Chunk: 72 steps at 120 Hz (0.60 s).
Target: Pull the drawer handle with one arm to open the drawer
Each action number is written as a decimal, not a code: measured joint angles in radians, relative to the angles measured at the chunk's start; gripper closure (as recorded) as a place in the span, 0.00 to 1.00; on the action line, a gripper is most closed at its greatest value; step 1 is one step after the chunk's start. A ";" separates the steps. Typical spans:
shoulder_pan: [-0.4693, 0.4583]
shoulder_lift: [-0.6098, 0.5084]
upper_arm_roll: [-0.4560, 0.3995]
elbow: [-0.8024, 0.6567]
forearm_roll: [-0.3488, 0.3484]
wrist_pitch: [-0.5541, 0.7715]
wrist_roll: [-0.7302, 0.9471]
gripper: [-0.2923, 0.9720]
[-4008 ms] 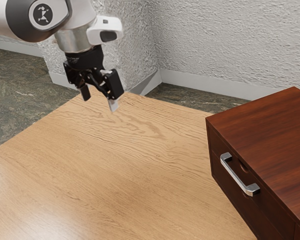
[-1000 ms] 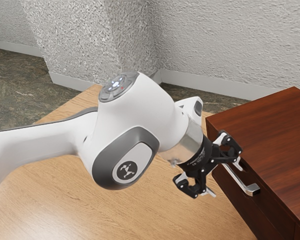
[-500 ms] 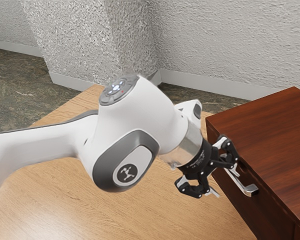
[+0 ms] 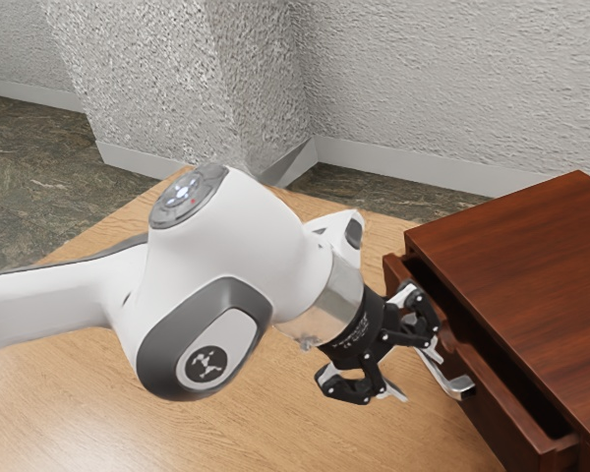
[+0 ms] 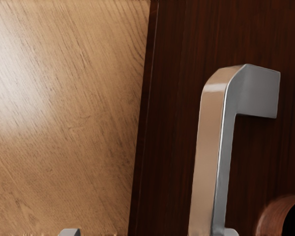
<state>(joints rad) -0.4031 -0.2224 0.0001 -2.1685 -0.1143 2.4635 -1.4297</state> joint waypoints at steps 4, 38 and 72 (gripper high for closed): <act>0.000 -0.010 0.000 -0.013 0.000 0.003 0.000 0.52; 0.000 -0.059 0.001 -0.071 -0.001 0.019 -0.002 0.53; 0.000 -0.114 0.002 -0.137 -0.001 0.036 -0.003 0.54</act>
<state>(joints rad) -0.4034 -0.3365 0.0024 -2.3059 -0.1151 2.4995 -1.4328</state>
